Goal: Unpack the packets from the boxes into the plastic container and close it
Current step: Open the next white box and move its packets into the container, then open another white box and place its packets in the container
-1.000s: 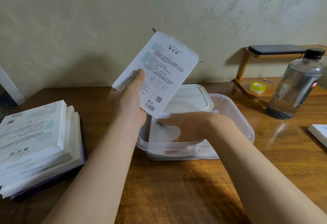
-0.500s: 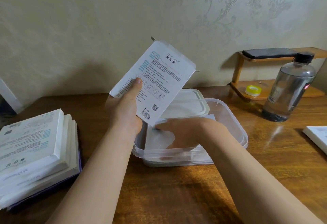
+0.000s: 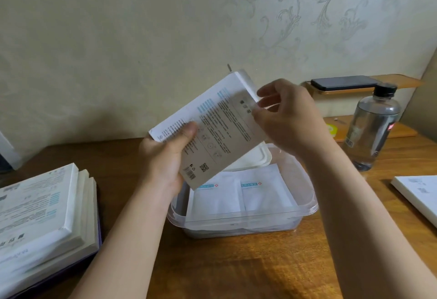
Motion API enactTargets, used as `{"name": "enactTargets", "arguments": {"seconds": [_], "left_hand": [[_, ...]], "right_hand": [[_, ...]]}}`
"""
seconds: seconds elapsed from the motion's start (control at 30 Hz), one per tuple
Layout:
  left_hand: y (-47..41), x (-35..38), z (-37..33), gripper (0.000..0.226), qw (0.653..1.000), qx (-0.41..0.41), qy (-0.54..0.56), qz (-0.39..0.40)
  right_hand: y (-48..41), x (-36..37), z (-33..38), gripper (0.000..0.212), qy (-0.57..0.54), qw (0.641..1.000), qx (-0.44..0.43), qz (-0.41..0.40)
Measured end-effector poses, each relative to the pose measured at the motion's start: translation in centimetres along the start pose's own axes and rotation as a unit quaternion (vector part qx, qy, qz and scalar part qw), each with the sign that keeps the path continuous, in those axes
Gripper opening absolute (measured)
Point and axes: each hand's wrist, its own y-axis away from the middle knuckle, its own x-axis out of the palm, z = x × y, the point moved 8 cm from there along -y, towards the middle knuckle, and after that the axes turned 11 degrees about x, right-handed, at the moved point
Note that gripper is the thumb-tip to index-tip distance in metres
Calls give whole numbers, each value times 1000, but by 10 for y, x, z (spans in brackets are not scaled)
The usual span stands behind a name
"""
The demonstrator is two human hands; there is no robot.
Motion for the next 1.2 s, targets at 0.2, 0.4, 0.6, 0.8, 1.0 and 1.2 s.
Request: {"name": "enactTargets", "arguments": {"seconds": [0.2,0.4,0.6,0.8,1.0,1.2], "left_hand": [[9,28,-13,43,991,4,-5,131],[36,64,-19,61,978,-42,-2,204],[93,129,-18,58,955,-82,14,283],[162,207,12,30,954,-109,7,281],[215,273,49,38,952,-147,36,265],[235,297,100,51,938,-134,-118,297]], "right_hand": [[3,-19,-5,11,-68,996,60,21],[22,-68,-32,8,-158,970,169,73],[53,-160,-87,7,-260,933,249,17],[108,-246,-148,9,-381,862,317,-107],[155,-275,-210,8,-347,838,411,-98],[178,-255,-251,19,-380,789,479,-57]]}}
